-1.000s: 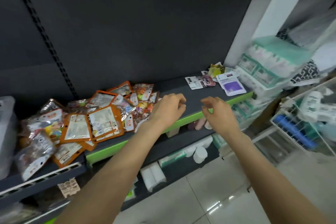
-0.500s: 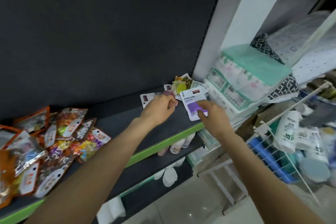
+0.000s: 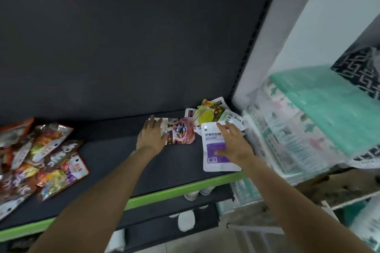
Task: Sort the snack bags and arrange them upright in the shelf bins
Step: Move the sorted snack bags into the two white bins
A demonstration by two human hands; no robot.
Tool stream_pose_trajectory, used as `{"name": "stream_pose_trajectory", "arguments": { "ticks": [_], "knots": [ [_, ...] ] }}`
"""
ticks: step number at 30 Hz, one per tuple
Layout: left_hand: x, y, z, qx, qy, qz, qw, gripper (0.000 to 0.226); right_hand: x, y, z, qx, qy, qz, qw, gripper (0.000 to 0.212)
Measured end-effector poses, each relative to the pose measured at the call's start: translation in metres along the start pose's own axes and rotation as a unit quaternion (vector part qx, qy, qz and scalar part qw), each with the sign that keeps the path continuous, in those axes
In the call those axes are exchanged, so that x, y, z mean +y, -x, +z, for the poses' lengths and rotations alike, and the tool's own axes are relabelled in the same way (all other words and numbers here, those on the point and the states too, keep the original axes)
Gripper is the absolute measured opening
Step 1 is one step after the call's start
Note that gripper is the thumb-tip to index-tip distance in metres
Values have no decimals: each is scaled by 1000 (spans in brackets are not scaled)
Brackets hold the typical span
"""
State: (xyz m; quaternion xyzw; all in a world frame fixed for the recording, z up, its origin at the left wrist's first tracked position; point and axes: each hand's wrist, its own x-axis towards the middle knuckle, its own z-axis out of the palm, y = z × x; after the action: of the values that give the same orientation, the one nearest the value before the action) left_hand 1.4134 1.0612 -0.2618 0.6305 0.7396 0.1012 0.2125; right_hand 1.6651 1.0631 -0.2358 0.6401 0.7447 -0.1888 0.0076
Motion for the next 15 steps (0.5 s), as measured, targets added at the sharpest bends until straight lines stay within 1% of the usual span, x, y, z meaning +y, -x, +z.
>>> {"name": "stream_pose_trajectory", "arguments": {
  "ticks": [2, 3, 5, 7, 10, 13, 15],
  "knots": [
    [-6, -5, 6, 29, 25, -70, 997, 68, 14, -13, -2, -7, -4, 5, 1000, 107],
    [-9, -6, 8, 28, 40, -93, 994, 70, 18, -20, -3, -8, -1, 3, 1000, 111],
    [-12, -6, 13, 18, 54, -100, 993, 72, 22, -30, -5, -12, 19, -8, 1000, 116],
    [-9, -5, 17, 26, 58, -97, 993, 70, 21, -38, -6, -12, 39, -20, 999, 120],
    [-3, -7, 19, 56, 89, -141, 984, 74, 19, -52, -5, -20, 43, -20, 999, 127],
    [3, -9, 14, 73, 174, -181, 965, 77, 18, -62, -5, -36, 37, -10, 999, 130],
    [5, -6, 9, 90, 246, -180, 948, 67, 18, -66, -3, -19, 28, -17, 999, 127]
  ]
}}
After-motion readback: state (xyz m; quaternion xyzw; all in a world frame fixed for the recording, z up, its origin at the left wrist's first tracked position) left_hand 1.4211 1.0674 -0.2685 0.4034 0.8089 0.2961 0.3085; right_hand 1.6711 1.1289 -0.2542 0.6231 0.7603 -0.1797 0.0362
